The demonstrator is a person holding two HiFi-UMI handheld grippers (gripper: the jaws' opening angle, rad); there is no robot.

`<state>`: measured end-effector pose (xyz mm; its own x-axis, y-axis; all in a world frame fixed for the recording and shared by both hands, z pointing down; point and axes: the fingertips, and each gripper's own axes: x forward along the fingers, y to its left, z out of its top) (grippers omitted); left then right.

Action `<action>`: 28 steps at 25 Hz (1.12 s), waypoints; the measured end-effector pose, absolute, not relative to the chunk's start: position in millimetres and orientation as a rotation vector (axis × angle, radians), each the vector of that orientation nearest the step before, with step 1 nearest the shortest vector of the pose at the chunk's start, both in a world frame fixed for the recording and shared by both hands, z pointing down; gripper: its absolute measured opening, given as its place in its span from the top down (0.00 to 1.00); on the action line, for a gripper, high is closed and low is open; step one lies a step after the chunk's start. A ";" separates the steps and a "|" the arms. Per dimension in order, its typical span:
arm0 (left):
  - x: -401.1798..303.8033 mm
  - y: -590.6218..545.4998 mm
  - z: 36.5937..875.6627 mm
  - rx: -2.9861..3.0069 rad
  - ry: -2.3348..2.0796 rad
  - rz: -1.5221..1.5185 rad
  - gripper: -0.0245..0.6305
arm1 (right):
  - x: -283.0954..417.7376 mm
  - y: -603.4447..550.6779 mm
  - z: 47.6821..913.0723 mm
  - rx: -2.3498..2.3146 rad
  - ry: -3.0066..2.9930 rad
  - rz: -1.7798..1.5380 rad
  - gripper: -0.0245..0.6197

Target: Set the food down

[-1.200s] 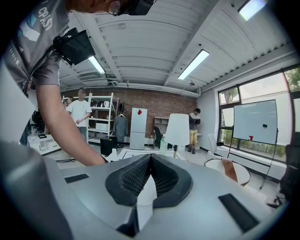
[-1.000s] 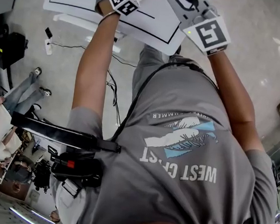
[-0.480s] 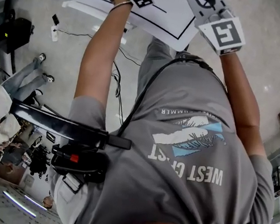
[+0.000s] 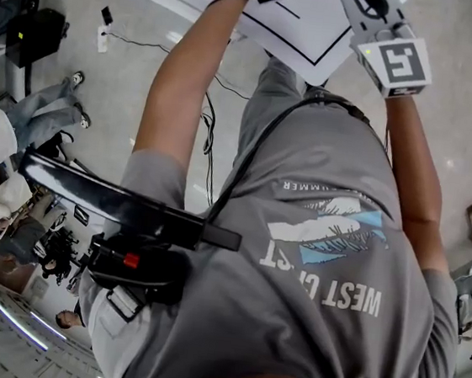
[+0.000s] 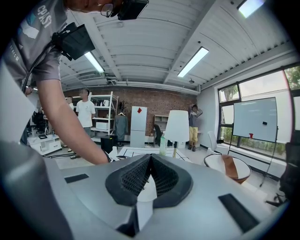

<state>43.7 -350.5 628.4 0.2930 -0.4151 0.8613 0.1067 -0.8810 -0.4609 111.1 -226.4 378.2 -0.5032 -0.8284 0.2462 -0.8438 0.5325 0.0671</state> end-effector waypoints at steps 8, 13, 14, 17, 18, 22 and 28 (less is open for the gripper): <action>48.2 -340.2 626.4 -2.200 0.271 -1.664 0.77 | 123.8 -219.9 374.8 1.419 -2.510 0.083 0.95; 44.9 -331.0 624.3 -2.246 0.270 -1.698 0.74 | 127.1 -216.8 366.9 1.430 -2.511 0.060 0.95; 46.4 -323.6 621.2 -2.254 0.269 -1.703 0.74 | 129.6 -210.4 363.0 1.431 -2.511 0.057 0.95; 47.3 -311.7 616.8 -2.284 0.271 -1.717 0.73 | 133.5 -201.6 356.7 1.432 -2.513 0.053 0.95; 45.3 -315.1 618.5 -2.298 0.272 -1.721 0.72 | 132.3 -206.2 357.9 1.430 -2.514 0.051 0.95; 47.9 -308.6 614.2 -2.336 0.285 -1.727 0.71 | 138.4 -199.8 352.8 1.444 -2.515 0.031 0.95; 50.5 -278.8 599.9 -2.416 0.307 -1.723 0.69 | 142.0 -175.0 346.5 1.441 -2.517 0.029 0.95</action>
<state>50.5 -278.8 599.9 0.3160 -0.2563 0.9135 -0.0748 -0.9666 -0.2453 142.0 -175.0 346.5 -0.4849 -0.8473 0.2167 -0.8520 0.5136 0.1015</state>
